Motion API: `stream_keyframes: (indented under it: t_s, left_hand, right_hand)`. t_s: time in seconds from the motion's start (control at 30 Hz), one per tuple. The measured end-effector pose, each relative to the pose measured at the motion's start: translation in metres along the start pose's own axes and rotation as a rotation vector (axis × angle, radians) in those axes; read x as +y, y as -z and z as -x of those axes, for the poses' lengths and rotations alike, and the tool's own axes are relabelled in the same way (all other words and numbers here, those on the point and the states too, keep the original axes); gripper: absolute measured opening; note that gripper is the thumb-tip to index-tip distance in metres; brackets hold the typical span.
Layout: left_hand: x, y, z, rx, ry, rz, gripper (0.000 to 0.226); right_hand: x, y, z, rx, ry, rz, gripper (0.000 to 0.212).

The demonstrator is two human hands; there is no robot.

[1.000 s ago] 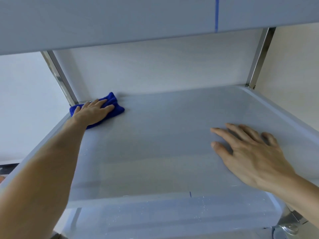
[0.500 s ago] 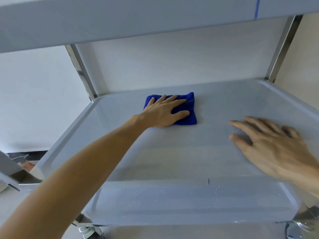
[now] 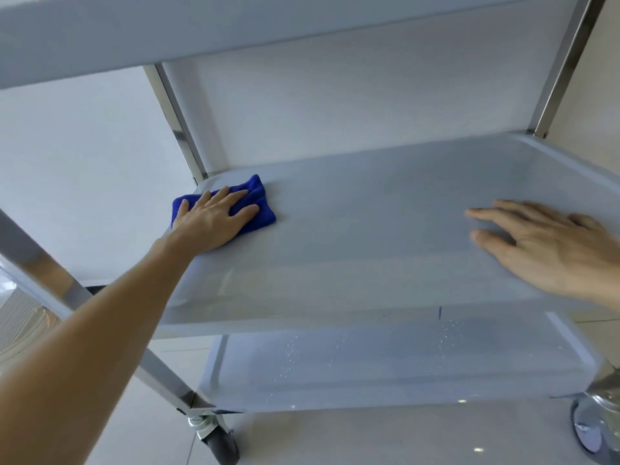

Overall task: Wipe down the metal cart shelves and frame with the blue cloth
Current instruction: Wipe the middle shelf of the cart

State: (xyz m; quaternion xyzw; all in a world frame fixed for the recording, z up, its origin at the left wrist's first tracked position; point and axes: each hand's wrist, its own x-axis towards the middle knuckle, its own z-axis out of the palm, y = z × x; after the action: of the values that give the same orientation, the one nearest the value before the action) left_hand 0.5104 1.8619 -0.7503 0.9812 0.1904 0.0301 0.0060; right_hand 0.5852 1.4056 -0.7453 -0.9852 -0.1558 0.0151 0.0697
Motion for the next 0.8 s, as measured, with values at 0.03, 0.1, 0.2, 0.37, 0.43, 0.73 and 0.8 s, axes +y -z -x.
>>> stream_keyframes:
  t_s: [0.03, 0.1, 0.2, 0.37, 0.43, 0.73, 0.8]
  left_hand:
    - [0.002, 0.001, 0.0, 0.0, 0.0, -0.001, 0.064]
    - [0.003, 0.002, 0.0, -0.009, 0.008, -0.003, 0.063]
    - [0.0, 0.0, 0.001, -0.015, 0.012, -0.004, 0.062]
    - [-0.005, -0.003, -0.005, -0.013, 0.025, 0.025, 0.062]
    - [-0.008, -0.003, -0.01, -0.004, 0.023, 0.022, 0.062]
    - [-0.013, 0.001, -0.064, 0.008, 0.206, 0.065, 0.064]
    - [-0.014, 0.002, -0.075, 0.014, 0.24, 0.086, 0.065]
  right_hand:
    - [-0.005, 0.004, 0.001, 0.005, -0.001, 0.035, 0.063]
    - [-0.023, 0.011, -0.001, 0.064, 0.051, 0.09, 0.064]
    - [-0.074, 0.01, -0.01, 0.063, 0.234, 0.024, 0.066]
    - [-0.141, -0.018, -0.027, -0.138, 0.371, -0.025, 0.06]
    - [-0.143, -0.03, -0.03, -0.142, 0.38, -0.033, 0.059]
    - [-0.136, -0.039, -0.034, -0.054, 0.411, -0.049, 0.064]
    - [-0.136, -0.04, -0.032, -0.042, 0.412, -0.062, 0.064]
